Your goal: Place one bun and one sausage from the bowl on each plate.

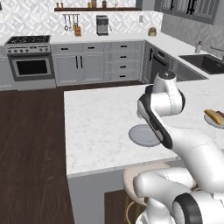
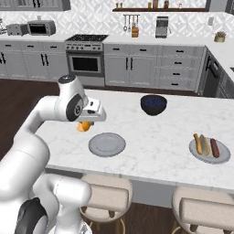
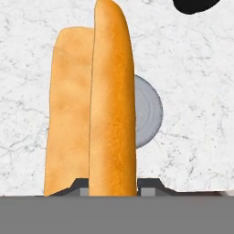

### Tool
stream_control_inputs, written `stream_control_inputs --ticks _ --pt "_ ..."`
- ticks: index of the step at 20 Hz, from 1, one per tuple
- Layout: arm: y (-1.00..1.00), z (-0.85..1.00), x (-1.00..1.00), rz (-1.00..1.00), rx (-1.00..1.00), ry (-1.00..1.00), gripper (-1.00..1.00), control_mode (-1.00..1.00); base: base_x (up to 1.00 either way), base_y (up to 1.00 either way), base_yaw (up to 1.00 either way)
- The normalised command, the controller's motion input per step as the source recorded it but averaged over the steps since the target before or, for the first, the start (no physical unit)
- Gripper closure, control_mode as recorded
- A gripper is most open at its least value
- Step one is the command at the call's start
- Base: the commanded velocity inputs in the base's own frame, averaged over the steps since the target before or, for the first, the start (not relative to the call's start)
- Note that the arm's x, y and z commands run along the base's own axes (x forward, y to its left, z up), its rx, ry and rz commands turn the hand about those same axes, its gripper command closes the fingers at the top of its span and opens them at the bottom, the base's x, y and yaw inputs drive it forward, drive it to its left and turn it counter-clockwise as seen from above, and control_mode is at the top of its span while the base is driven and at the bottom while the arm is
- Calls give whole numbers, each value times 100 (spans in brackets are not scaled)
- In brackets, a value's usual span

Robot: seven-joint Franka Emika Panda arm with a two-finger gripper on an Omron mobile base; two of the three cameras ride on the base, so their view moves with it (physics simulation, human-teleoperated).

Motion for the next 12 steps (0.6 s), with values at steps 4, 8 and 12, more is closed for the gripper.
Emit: stream_control_inputs --ticks 4,8,12 --pt "0 -68 37 0 9 1 100 -100 0 0 0" --pt "0 -73 28 0 5 1 100 -100 0 0 0" --pt "0 -44 16 0 -1 7 100 -100 0 0 0"
